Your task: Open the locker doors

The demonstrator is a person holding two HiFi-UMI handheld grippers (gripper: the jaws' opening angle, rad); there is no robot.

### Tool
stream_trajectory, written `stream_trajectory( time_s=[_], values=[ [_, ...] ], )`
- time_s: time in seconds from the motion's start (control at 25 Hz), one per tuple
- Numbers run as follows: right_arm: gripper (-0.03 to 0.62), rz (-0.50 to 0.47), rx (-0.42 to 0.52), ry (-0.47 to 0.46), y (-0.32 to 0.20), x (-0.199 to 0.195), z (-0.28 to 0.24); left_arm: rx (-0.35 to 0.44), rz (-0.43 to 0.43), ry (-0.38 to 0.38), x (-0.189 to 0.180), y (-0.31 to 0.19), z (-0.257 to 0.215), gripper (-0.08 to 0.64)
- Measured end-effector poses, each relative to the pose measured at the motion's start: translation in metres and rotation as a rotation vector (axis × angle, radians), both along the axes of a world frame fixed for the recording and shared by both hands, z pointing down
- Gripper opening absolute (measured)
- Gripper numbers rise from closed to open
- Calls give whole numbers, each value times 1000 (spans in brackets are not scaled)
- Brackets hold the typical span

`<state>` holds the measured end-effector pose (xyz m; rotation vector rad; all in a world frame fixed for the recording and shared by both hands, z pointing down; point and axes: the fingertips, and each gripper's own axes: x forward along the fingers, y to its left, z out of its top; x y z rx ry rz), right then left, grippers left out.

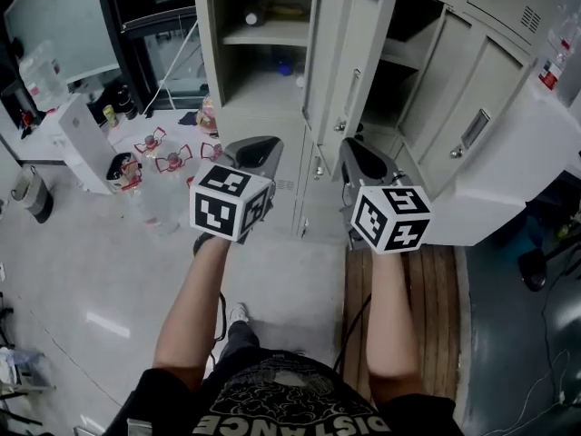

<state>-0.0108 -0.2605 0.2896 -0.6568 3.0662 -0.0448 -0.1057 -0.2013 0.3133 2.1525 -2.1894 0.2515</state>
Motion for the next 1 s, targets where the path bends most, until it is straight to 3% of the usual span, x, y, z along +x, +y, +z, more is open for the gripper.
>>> stream_trajectory(
  time_s=[0.44,1.0],
  values=[
    [-2,-14,18,31,5,-3,12,3,-74,6,-16,23,5,3],
    [-2,-26,25,37,8,-1,9,-1,-66,5,-12,19,3,3]
  ],
)
